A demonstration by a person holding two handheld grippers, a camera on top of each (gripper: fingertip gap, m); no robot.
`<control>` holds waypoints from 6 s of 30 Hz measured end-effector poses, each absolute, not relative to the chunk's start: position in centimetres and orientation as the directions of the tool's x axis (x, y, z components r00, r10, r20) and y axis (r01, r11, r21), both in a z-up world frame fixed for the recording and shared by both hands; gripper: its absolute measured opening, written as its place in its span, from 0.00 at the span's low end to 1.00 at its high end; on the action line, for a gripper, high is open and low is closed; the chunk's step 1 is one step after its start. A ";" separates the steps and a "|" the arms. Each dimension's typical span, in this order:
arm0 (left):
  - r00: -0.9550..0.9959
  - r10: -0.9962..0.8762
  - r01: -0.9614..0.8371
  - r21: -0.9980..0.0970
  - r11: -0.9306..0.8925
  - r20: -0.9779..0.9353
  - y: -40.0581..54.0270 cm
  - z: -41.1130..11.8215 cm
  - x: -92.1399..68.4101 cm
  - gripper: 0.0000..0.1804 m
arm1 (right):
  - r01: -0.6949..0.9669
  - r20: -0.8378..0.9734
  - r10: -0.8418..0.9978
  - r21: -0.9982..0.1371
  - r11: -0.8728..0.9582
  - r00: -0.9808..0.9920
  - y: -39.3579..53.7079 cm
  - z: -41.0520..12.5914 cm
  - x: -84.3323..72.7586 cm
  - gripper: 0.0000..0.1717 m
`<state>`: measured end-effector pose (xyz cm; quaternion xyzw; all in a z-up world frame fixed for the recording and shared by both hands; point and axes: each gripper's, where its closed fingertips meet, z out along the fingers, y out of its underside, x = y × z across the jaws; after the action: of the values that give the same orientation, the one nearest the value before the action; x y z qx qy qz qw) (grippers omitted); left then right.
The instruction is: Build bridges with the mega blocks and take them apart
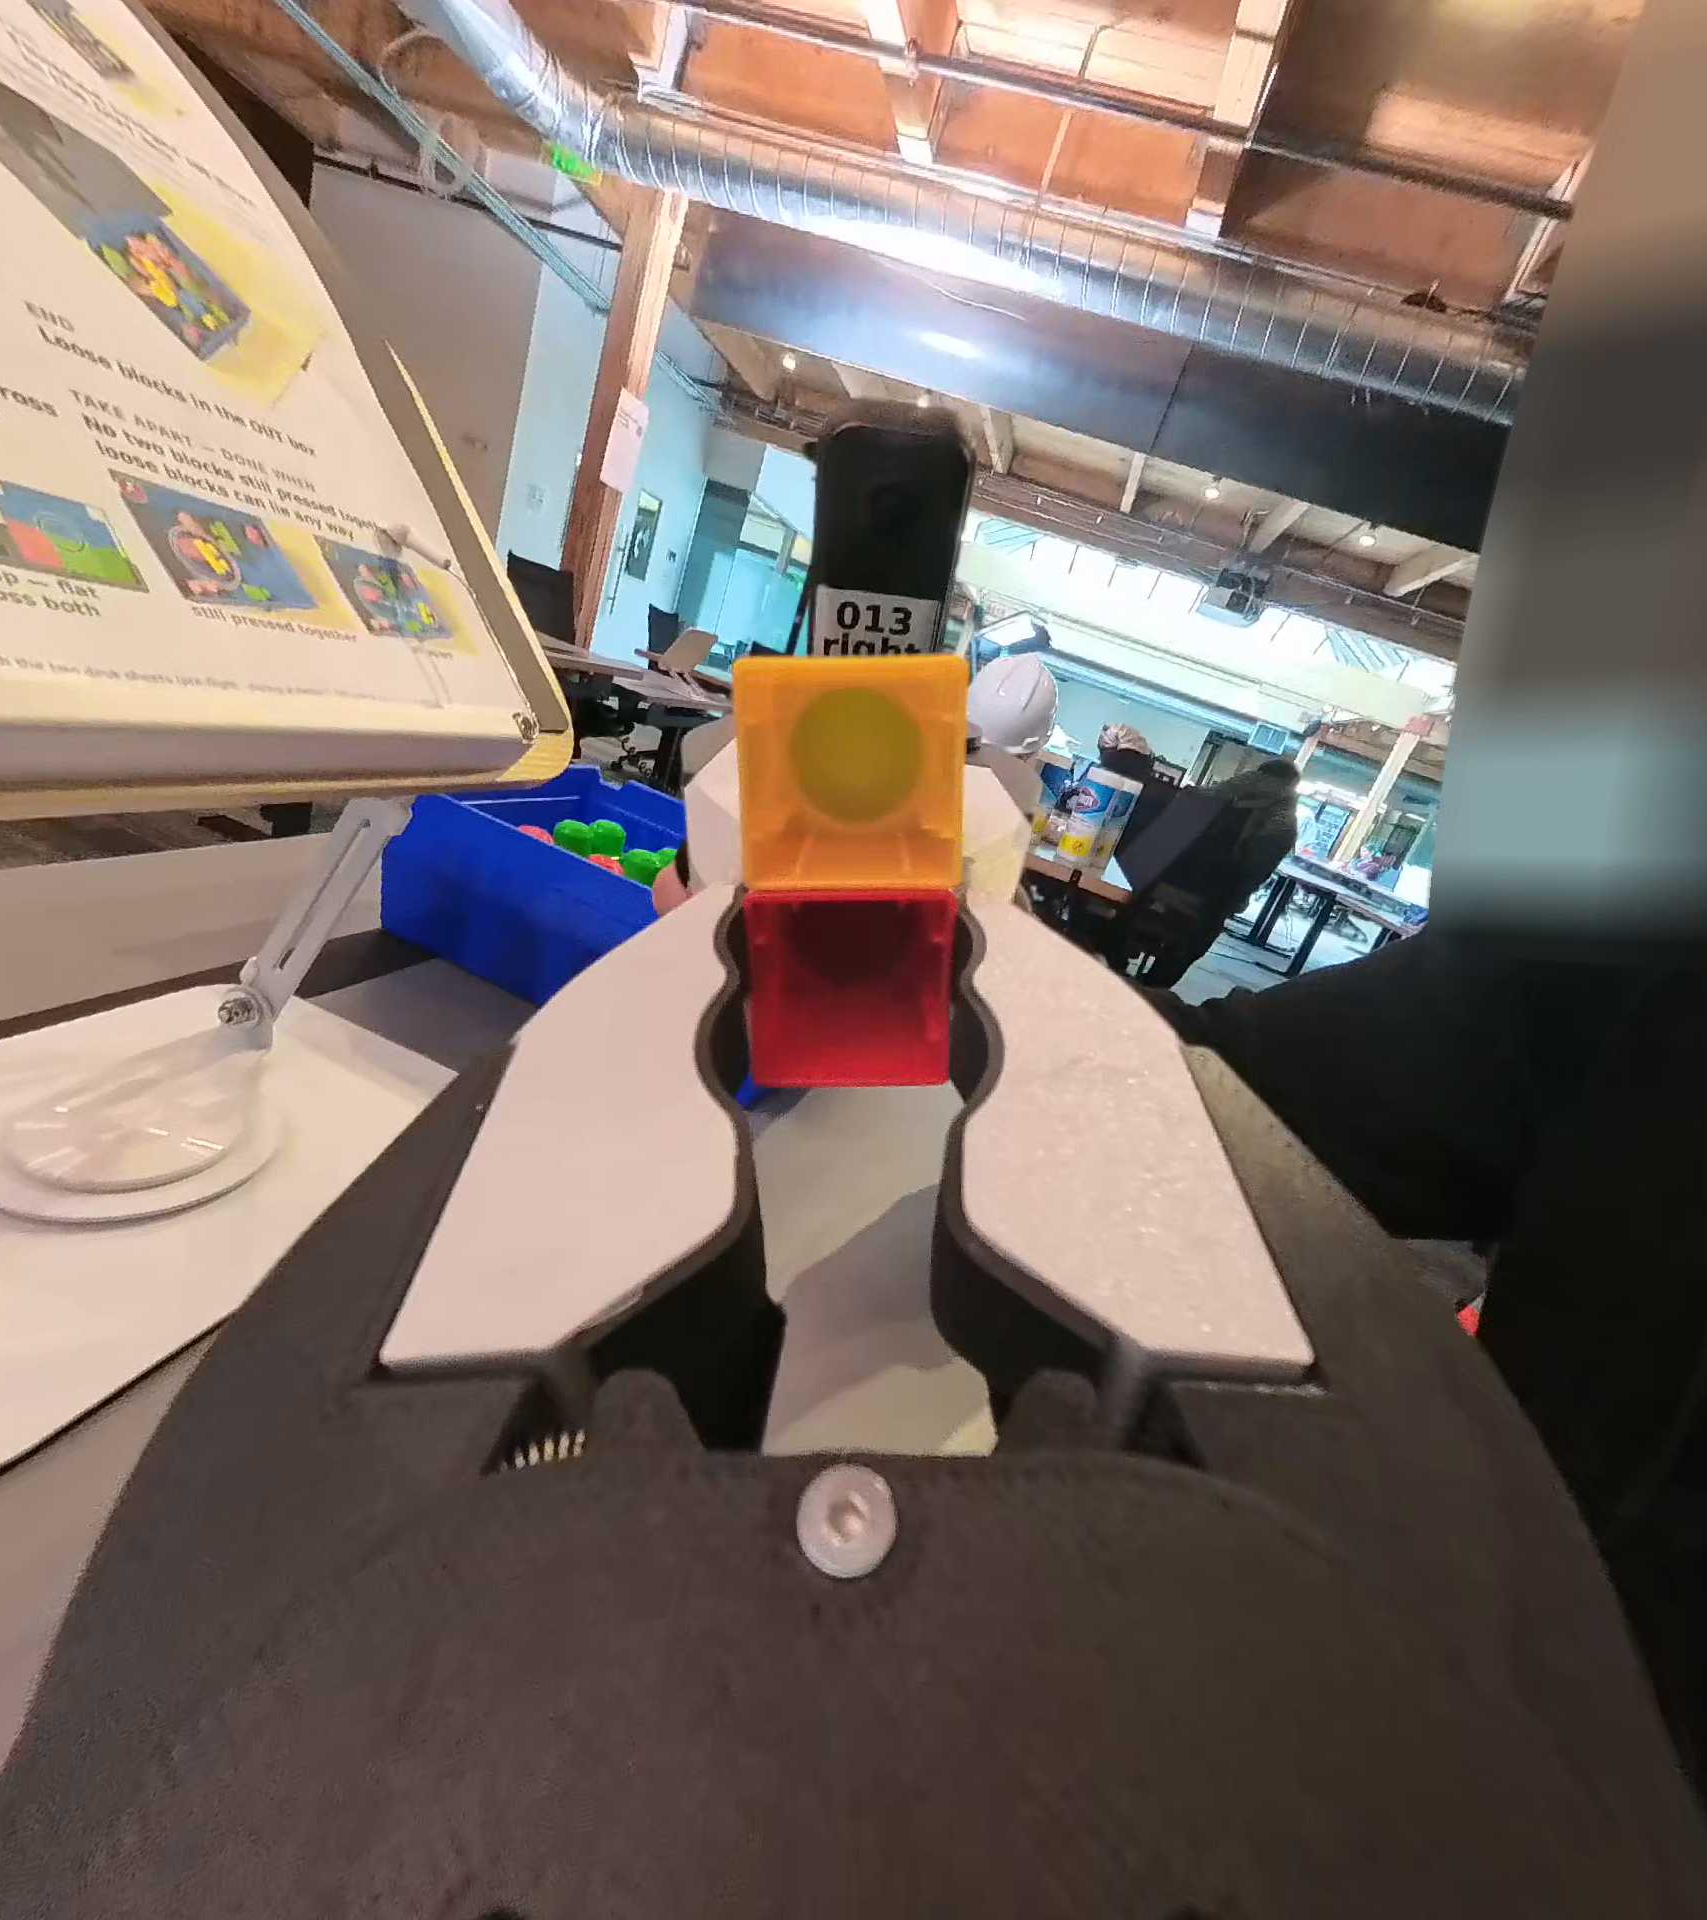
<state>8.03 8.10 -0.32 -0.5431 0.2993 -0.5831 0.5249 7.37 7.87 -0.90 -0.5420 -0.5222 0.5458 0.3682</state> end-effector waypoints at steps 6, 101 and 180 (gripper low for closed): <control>0.163 -0.939 0.292 -0.924 -0.247 0.302 8.0 -0.3 8.2 0.19 | 0.187 -0.180 0.976 -0.970 -0.155 -0.124 7.8 -1.0 7.4 0.22; 0.088 -0.761 -0.996 -0.062 -0.063 -0.642 34.6 -11.6 -16.2 0.17 | 0.727 0.165 0.979 -0.657 0.202 -0.123 1.5 -13.3 17.9 0.22; 0.202 -0.892 -0.880 0.325 -0.346 -0.403 34.6 -19.3 -24.8 0.36 | 0.648 0.214 0.976 -0.737 0.193 -0.046 4.5 -19.2 17.3 0.10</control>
<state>-24.82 34.57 -19.27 -0.7751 0.5717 0.2688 -0.0116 17.30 4.48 -19.24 -0.5922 -0.6856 0.2304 0.3553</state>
